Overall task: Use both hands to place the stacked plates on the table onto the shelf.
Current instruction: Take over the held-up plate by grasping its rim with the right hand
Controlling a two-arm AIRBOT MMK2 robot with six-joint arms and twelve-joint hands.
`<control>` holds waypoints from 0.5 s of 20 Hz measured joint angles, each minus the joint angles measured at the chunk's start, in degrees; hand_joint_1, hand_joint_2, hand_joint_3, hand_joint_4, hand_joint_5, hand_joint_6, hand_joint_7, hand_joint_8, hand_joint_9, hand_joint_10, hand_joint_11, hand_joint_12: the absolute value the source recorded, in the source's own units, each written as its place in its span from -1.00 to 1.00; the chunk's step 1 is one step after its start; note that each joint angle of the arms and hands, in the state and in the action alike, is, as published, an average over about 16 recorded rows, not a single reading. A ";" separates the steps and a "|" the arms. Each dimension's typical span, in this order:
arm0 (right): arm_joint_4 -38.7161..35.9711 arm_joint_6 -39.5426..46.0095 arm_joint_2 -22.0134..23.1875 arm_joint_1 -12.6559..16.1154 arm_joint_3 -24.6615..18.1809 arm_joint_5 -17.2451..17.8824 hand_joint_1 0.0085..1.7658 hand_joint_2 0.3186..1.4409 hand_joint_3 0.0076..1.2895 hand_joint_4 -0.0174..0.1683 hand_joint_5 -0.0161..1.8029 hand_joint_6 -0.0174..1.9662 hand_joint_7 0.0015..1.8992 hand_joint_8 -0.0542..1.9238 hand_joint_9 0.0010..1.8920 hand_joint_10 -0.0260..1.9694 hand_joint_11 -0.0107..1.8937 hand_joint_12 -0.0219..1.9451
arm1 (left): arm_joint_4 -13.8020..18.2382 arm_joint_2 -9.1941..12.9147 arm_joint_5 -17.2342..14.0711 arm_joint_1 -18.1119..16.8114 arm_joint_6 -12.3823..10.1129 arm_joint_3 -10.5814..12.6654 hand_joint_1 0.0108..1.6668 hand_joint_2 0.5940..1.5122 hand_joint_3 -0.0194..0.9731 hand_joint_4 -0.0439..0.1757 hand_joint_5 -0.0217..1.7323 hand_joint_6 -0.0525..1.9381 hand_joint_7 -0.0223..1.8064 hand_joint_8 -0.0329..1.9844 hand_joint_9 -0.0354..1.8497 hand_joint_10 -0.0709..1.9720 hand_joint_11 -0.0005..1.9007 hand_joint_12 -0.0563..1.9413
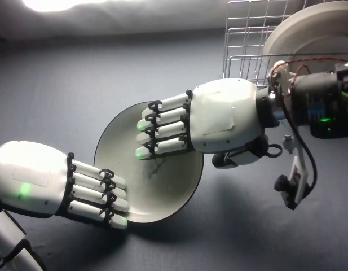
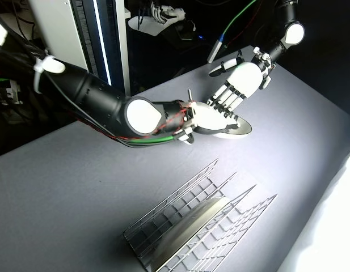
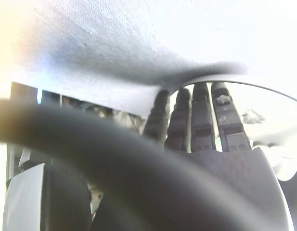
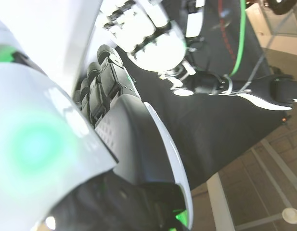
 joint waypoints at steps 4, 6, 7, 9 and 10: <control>-0.03 -0.20 -2.52 0.03 2.65 0.30 0.31 0.36 -0.97 -0.74 -0.90 -0.95 -0.92 -0.93 -0.94 -0.96 -0.98 -0.69 | -0.01 0.00 -0.02 0.01 0.00 0.03 -0.99 0.11 -0.92 -0.55 -0.95 -0.93 -0.99 -0.99 -0.95 -0.95 -0.98 -0.97; -0.03 -0.30 -3.49 0.07 3.63 0.43 0.31 0.37 -0.97 -0.75 -0.88 -0.95 -0.90 -0.93 -0.93 -0.96 -0.98 -0.65 | -0.01 0.00 -0.03 0.01 0.00 0.04 -0.99 0.11 -0.92 -0.55 -0.95 -0.93 -0.99 -0.99 -0.95 -0.95 -0.98 -0.97; -0.01 -0.34 -3.88 0.10 3.99 0.47 0.31 0.37 -0.97 -0.75 -0.87 -0.95 -0.89 -0.93 -0.92 -0.96 -0.98 -0.62 | -0.01 0.00 -0.03 0.01 0.00 0.05 -0.99 0.11 -0.92 -0.55 -0.95 -0.93 -0.99 -0.99 -0.95 -0.95 -0.98 -0.97; -0.01 -0.43 -4.51 0.15 4.51 0.53 0.31 0.39 -0.97 -0.75 -0.85 -0.95 -0.87 -0.93 -0.90 -0.96 -0.98 -0.57 | -0.01 0.00 -0.04 0.01 -0.01 0.06 -0.99 0.11 -0.92 -0.55 -0.95 -0.93 -0.99 -0.99 -0.95 -0.95 -0.98 -0.97; -0.01 -0.47 -4.76 0.17 4.69 0.56 0.31 0.39 -0.97 -0.75 -0.84 -0.95 -0.86 -0.93 -0.88 -0.96 -0.98 -0.53 | -0.01 0.00 -0.04 0.02 -0.01 0.07 -0.99 0.11 -0.92 -0.55 -0.95 -0.93 -0.99 -0.99 -0.95 -0.95 -0.98 -0.97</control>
